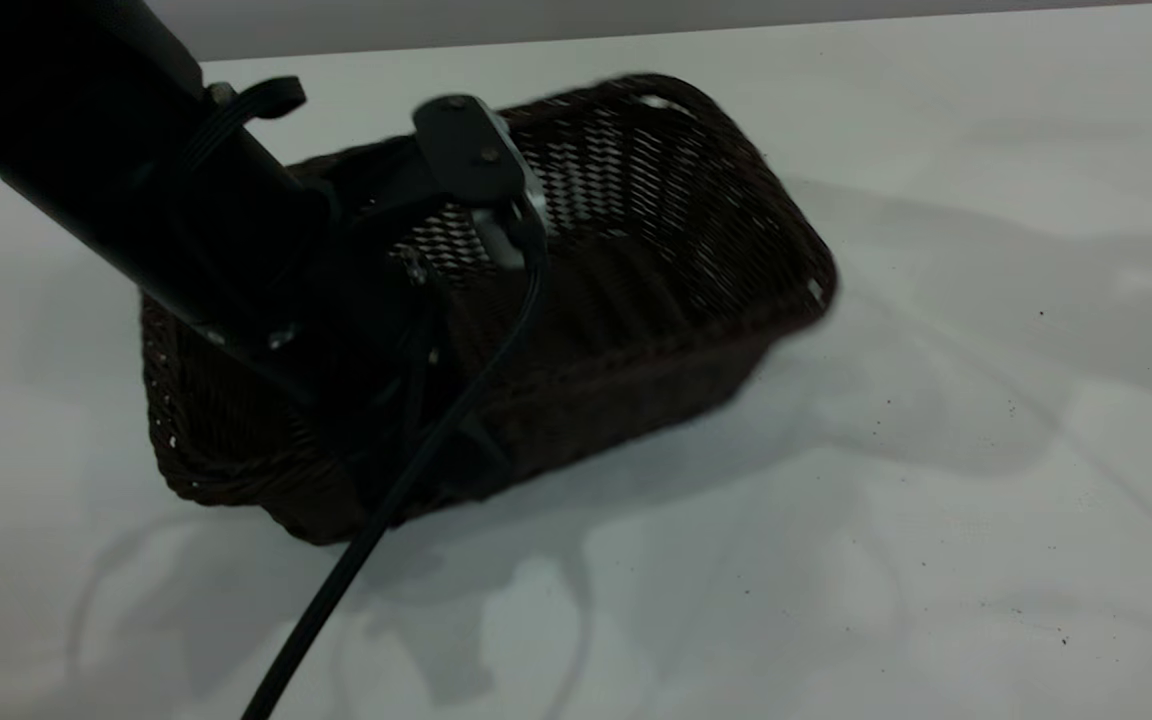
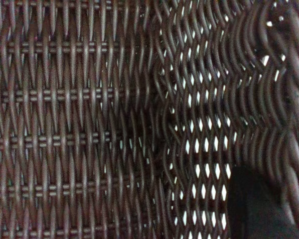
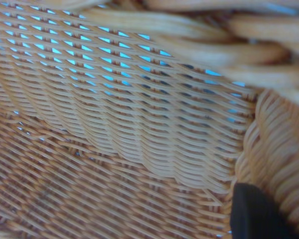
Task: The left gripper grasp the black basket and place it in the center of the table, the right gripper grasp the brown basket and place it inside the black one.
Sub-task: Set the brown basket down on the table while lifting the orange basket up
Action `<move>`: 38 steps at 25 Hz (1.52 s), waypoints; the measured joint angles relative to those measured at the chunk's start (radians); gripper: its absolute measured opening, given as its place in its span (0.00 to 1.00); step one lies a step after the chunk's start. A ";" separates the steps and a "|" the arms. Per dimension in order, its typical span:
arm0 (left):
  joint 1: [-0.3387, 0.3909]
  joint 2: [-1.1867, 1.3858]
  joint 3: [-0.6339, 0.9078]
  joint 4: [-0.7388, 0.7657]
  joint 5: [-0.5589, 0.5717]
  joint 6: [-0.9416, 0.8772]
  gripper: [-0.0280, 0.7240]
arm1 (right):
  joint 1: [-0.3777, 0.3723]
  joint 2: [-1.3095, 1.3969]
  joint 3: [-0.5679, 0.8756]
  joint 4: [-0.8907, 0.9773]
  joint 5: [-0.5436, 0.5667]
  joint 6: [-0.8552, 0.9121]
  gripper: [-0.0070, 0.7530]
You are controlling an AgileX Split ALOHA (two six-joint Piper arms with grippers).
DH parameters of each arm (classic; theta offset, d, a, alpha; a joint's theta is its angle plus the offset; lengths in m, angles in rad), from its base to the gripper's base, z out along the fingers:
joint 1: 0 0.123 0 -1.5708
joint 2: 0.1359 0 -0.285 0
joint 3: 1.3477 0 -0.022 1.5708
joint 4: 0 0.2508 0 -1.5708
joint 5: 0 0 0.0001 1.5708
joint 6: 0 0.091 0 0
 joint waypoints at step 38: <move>-0.001 -0.154 0.002 0.077 0.177 -0.006 0.78 | 0.002 0.001 0.002 -0.001 -0.036 -0.008 0.15</move>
